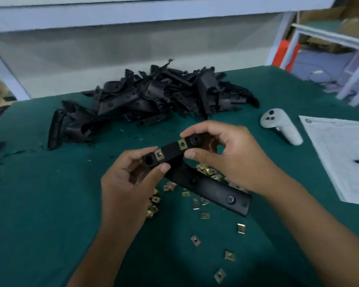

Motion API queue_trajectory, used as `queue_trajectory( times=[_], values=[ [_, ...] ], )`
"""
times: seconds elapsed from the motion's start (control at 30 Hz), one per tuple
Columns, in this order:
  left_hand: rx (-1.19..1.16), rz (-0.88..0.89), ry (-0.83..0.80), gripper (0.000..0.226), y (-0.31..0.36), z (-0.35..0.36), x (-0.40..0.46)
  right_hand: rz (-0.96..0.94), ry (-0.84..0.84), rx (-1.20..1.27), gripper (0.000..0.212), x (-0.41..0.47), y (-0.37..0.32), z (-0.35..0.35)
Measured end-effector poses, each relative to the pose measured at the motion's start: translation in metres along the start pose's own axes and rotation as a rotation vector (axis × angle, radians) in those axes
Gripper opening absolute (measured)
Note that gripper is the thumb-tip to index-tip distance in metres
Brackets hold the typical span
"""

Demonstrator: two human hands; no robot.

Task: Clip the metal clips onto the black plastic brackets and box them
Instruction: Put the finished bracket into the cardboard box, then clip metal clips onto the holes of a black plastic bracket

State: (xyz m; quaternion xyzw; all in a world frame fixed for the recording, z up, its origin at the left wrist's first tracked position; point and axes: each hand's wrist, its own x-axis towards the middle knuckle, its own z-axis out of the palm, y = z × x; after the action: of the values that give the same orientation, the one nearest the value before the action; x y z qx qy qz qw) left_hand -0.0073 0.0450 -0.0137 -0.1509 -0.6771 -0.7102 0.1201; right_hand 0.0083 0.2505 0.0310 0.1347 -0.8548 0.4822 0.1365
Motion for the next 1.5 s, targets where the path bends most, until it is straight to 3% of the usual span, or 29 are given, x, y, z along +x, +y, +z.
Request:
queue_trajectory(
  times=[0.17,0.33,0.43,0.57,0.7,0.73,0.83,0.93,1.0,1.2,1.27,1.4,1.5],
  values=[
    [-0.148,0.073,-0.231,0.025,0.043,0.089,-0.035,0.029,0.267,-0.030,0.031,-0.097,-0.024,-0.088],
    [-0.353,-0.081,-0.539,0.031,0.057,0.195,-0.113,0.228,0.602,-0.050,0.031,-0.240,-0.033,-0.144],
    [-0.265,-0.120,-0.754,0.033,0.059,0.237,-0.159,0.355,0.753,-0.094,0.030,-0.320,-0.033,-0.160],
    [-0.066,0.015,-0.957,0.032,0.057,0.270,-0.201,0.526,0.862,-0.121,0.028,-0.393,-0.030,-0.164],
    [0.135,0.011,-1.125,0.085,0.054,0.280,-0.213,0.776,0.909,-0.318,0.042,-0.421,-0.019,-0.165],
    [0.171,0.009,-1.141,0.087,0.053,0.276,-0.210,0.846,0.913,-0.377,0.043,-0.422,-0.015,-0.165],
    [0.169,0.069,-1.054,0.054,0.047,0.248,-0.185,0.914,0.928,-0.432,0.033,-0.419,0.002,-0.163],
    [0.209,0.145,-0.864,0.028,0.047,0.207,-0.152,0.833,0.907,-0.394,0.029,-0.407,0.019,-0.158],
    [0.277,0.208,-0.697,0.025,0.045,0.172,-0.124,0.752,0.859,-0.380,0.036,-0.382,0.030,-0.153],
    [0.553,0.176,-0.392,0.030,0.020,0.053,-0.040,0.450,0.536,-0.368,0.012,-0.234,0.040,-0.102],
    [0.616,0.120,-0.279,0.033,0.003,0.020,-0.021,0.364,0.412,-0.347,0.014,-0.174,0.037,-0.078],
    [0.653,0.029,-0.050,0.031,-0.030,-0.016,-0.011,0.286,0.139,-0.321,0.015,-0.062,0.057,-0.037],
    [0.571,-0.006,0.089,0.039,-0.043,-0.021,-0.010,0.333,0.072,-0.335,0.027,0.023,0.081,-0.015]
  ],
)
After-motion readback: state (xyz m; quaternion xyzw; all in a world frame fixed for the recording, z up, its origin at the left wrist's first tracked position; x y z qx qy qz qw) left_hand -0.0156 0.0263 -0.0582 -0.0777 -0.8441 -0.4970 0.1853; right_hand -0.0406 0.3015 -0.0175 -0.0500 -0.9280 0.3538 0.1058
